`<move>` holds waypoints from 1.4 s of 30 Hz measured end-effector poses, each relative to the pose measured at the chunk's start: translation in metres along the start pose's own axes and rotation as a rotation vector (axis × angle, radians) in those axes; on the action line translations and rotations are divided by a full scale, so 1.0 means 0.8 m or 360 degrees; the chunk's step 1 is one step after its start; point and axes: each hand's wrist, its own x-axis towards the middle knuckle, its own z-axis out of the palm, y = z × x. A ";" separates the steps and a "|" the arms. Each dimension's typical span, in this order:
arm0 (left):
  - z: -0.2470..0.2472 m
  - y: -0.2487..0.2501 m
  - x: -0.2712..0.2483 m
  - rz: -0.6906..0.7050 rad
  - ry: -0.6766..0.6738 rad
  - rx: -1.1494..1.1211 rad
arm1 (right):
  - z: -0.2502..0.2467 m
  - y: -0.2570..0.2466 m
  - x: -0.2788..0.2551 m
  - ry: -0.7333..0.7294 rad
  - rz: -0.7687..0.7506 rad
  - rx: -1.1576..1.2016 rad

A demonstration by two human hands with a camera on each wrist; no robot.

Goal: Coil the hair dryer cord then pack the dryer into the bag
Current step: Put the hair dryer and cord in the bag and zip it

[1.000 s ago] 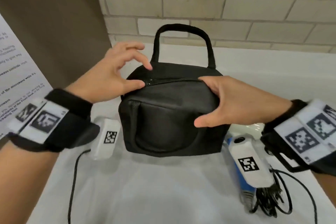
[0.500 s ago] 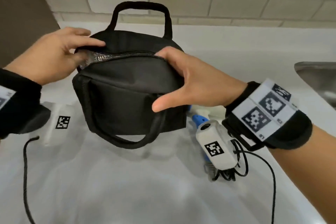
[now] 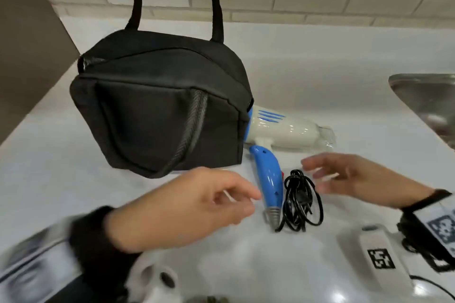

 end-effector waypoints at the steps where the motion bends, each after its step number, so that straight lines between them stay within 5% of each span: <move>1: 0.014 0.026 0.032 -0.0119 0.0104 -0.0183 | 0.009 0.005 0.000 -0.0033 0.0048 0.0016; 7: 0.053 -0.001 0.140 -0.0488 0.0303 -0.0785 | 0.047 -0.008 0.011 -0.0120 -0.0181 0.0106; 16: 0.060 0.001 0.164 -0.0468 0.0475 -0.0486 | 0.017 -0.044 0.012 -0.0153 -0.0187 0.0135; 26: 0.058 -0.006 0.157 -0.0269 0.0526 -0.0833 | 0.023 -0.122 0.078 -0.0190 -0.0352 -0.0757; 32: 0.047 0.001 0.147 -0.0457 0.0474 -0.1299 | 0.027 -0.115 0.102 -0.0234 -0.0359 -0.0658; 37: 0.044 -0.001 0.135 -0.0266 0.0224 -0.1232 | 0.029 -0.103 0.108 -0.0162 -0.0347 -0.0444; 42: 0.053 -0.005 0.141 -0.0153 0.0356 -0.1175 | 0.015 -0.084 0.087 0.0005 -0.0310 0.0232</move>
